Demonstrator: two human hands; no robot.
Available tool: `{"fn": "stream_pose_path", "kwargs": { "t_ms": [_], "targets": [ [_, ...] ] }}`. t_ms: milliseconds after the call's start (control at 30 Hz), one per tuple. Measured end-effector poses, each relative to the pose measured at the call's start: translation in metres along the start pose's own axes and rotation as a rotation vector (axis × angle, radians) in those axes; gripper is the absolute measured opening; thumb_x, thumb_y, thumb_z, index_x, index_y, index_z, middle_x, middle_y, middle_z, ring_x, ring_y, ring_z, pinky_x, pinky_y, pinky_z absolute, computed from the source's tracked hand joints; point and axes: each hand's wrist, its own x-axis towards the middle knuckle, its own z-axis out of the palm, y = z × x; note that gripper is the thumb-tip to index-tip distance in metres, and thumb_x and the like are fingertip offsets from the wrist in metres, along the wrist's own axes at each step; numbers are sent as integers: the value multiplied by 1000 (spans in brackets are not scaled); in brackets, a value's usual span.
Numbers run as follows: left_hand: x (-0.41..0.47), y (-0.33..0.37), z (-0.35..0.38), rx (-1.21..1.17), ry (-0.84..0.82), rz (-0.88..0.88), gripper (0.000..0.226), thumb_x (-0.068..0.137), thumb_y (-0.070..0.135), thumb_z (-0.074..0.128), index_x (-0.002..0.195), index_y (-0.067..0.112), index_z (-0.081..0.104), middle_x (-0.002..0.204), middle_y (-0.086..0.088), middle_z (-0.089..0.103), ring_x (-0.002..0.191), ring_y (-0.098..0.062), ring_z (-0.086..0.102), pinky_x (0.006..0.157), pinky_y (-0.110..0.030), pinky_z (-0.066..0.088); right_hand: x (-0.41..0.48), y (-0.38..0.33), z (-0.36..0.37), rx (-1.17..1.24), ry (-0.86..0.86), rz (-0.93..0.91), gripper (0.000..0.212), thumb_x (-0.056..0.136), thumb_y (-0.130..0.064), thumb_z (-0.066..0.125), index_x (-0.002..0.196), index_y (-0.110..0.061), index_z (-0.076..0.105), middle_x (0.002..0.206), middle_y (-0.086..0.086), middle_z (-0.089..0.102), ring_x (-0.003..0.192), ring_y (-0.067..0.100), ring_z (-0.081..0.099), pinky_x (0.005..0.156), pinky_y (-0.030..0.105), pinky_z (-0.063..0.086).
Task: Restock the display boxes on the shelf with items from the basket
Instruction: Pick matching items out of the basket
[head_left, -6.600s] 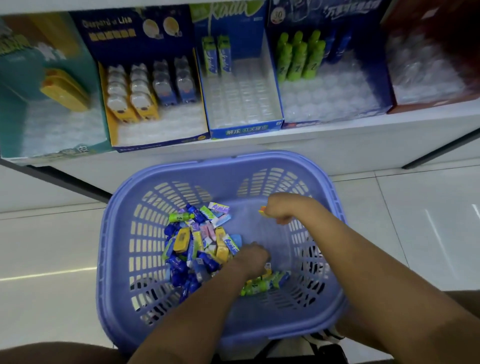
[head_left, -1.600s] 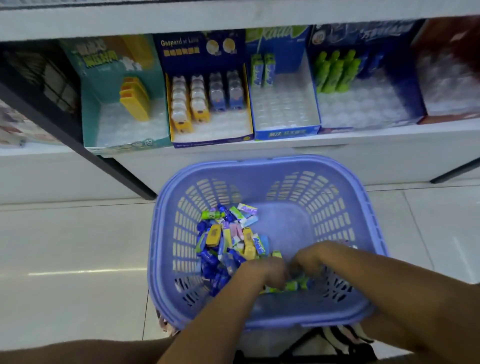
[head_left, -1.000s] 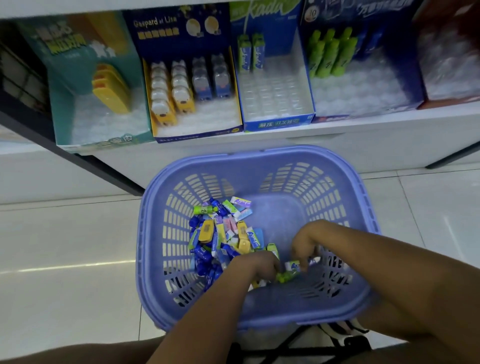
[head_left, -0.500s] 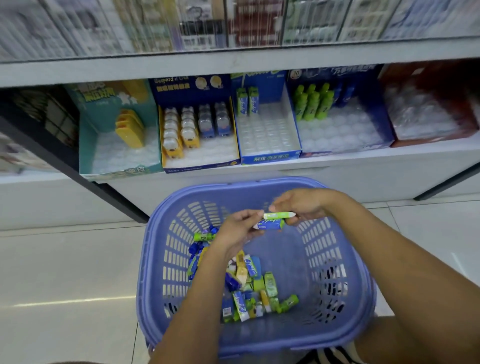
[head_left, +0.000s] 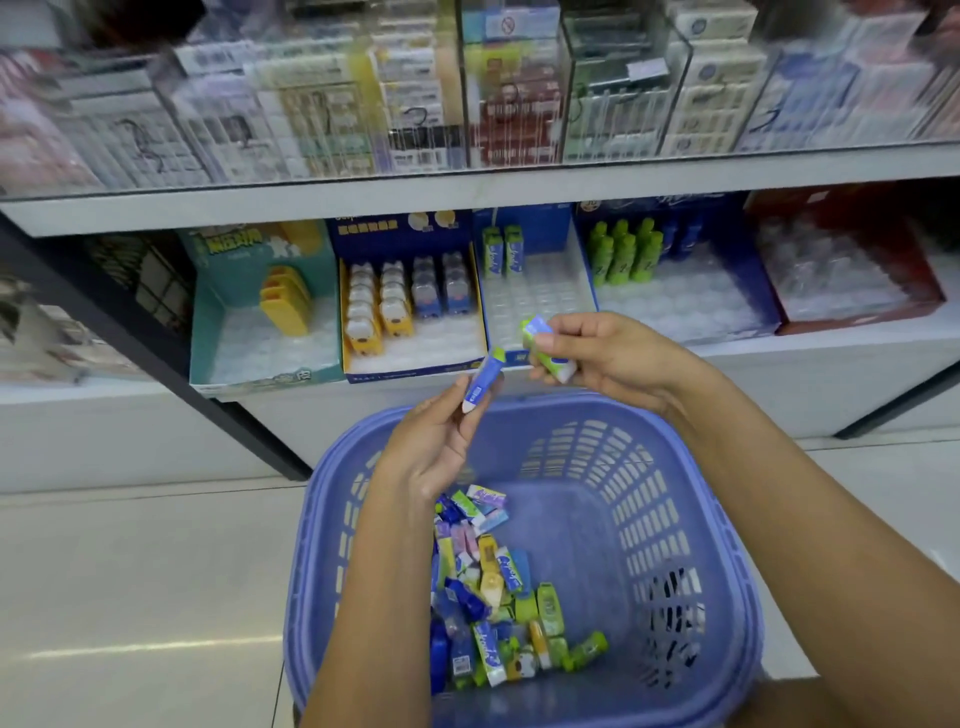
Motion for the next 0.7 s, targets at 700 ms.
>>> {"fn": "stream_pose_path", "kwargs": {
  "t_ms": [700],
  "targets": [
    [1,13,22,-50,-25,145,16,94,1,48,101,-8,59,96,-18,72,93,-23,71,75,-26,58,80,-30,-22,-32,387,-84,21,92,-34,57,105,-21,67,112,-5,68,104,11,57,74,24,39]
  ]
}}
